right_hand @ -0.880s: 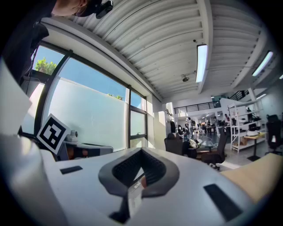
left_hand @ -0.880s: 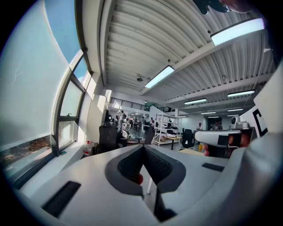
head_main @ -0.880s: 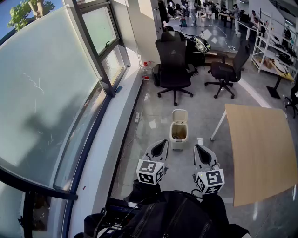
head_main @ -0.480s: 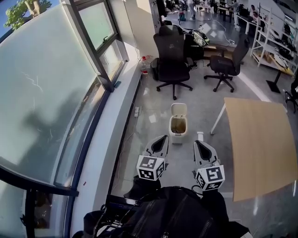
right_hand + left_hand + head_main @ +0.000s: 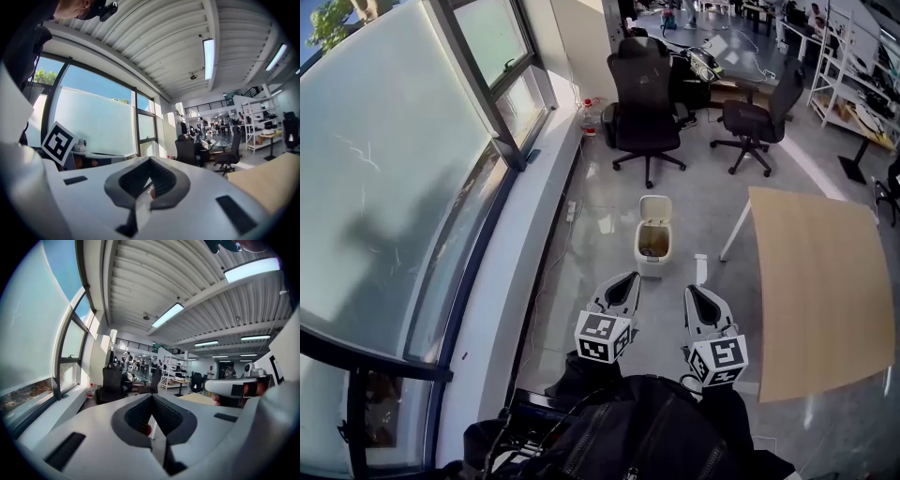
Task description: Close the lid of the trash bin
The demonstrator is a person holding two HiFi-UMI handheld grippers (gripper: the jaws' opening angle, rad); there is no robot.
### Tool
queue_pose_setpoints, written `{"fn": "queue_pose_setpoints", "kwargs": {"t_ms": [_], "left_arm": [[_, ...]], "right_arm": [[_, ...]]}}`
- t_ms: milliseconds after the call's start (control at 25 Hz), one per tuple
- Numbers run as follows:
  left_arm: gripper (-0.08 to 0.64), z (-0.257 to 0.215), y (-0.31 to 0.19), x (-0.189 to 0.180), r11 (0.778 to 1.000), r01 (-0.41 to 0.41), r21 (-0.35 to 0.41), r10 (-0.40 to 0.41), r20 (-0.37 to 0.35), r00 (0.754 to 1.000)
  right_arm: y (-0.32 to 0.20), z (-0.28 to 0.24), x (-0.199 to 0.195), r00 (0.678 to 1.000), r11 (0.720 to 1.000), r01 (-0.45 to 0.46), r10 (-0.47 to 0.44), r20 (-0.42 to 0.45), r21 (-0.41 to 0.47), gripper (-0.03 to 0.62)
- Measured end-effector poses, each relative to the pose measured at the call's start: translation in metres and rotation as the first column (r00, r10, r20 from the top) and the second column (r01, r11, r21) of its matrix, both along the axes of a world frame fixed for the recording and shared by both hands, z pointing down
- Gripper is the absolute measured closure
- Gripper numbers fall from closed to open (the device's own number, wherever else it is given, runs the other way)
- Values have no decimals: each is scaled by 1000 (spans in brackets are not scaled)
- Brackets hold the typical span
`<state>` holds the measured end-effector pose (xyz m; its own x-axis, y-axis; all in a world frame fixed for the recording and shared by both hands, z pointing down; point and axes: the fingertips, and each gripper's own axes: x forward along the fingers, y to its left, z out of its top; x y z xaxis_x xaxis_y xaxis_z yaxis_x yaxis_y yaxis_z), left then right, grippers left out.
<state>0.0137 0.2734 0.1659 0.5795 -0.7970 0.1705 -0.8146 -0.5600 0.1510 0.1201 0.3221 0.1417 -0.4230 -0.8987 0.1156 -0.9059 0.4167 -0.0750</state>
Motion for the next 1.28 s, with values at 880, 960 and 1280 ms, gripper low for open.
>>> {"fn": "queue_pose_setpoints", "kwargs": {"t_ms": [880, 960, 1280], "left_arm": [[558, 32, -26, 10, 998, -6, -67, 8, 31, 999], [558, 29, -40, 9, 998, -21, -57, 22, 19, 1000], [558, 33, -97, -17, 996, -39, -78, 39, -5, 999]], "right_arm": [[-32, 32, -1, 999, 996, 41, -40, 9, -82, 588], [-43, 31, -5, 999, 996, 33, -33, 1, -77, 588], [-99, 29, -37, 999, 996, 23, -25, -30, -84, 588]]}}
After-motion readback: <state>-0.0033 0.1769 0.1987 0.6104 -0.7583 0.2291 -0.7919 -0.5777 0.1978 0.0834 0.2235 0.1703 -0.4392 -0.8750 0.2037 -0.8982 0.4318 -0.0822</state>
